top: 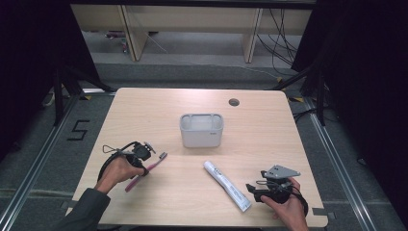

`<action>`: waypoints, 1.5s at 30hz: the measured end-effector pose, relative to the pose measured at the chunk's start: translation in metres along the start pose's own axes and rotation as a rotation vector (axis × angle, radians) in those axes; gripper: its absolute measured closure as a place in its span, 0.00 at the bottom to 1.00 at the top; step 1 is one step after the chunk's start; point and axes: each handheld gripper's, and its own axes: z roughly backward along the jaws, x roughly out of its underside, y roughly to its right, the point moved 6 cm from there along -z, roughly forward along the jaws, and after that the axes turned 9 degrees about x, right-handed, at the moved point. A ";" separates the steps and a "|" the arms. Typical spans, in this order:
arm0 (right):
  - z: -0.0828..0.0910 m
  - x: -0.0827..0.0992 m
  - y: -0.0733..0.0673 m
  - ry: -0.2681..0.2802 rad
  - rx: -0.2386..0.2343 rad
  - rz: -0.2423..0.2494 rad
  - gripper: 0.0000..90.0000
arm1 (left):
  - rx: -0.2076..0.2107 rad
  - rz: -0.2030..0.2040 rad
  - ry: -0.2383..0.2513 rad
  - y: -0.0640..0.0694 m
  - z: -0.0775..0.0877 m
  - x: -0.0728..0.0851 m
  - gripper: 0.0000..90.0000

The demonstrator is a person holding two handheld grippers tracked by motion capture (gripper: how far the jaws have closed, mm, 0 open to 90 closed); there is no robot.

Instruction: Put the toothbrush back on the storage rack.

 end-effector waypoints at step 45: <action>-0.001 -0.001 0.002 0.010 0.003 -0.025 0.27 | -0.002 -0.056 0.513 0.001 0.081 -0.027 0.92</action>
